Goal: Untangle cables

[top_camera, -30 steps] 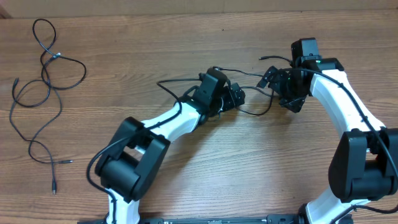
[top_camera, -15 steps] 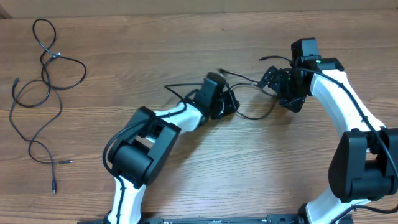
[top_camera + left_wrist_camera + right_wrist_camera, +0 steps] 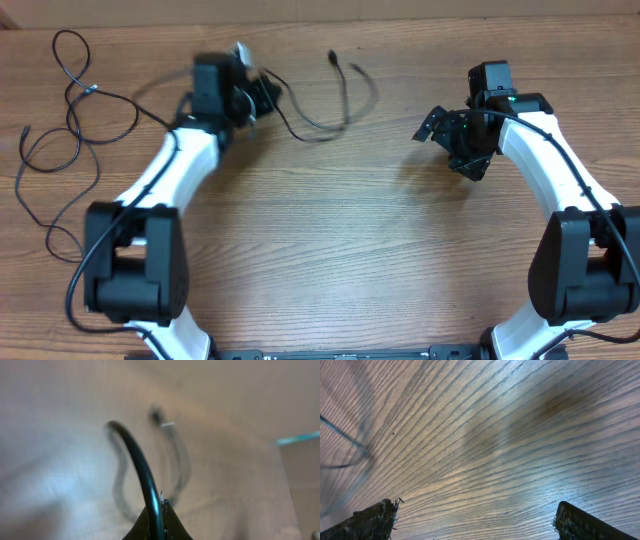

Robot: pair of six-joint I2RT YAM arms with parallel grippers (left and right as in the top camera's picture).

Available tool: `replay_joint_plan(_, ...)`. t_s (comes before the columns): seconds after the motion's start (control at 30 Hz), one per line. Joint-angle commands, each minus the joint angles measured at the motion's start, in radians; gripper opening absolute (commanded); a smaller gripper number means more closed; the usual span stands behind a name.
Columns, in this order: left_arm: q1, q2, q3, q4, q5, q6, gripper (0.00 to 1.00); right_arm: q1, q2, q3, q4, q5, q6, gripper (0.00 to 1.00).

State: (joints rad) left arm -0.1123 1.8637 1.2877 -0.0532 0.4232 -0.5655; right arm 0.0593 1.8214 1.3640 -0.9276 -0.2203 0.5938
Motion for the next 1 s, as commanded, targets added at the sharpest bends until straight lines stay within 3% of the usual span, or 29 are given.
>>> replay_joint_plan(0.0, 0.056, -0.071, 0.122, -0.013, -0.042, 0.217, 0.04, -0.002, -0.026, -0.005, 0.003, 0.01, -0.008, 1.0)
replay_joint_plan(0.33, 0.107, -0.06, 0.24, -0.014, -0.457, 0.343, 0.04, -0.002, -0.026, -0.005, 0.003, 0.01, -0.008, 1.0)
replay_joint_plan(0.9, 0.114, 0.267, 0.24, 0.084, -0.614, 0.322, 0.05, -0.002, -0.026, -0.005, 0.003, 0.01, -0.008, 1.0)
replay_joint_plan(0.93, 0.114, 0.271, 0.24, 0.075, -0.614, 0.317, 0.1, -0.002, -0.026, -0.005, 0.003, 0.01, -0.008, 1.0)
replay_joint_plan(0.97, 0.114, 0.27, 0.24, 0.064, -0.614, 0.311, 0.24, -0.002, -0.026, -0.005, 0.003, 0.01, -0.008, 1.0)
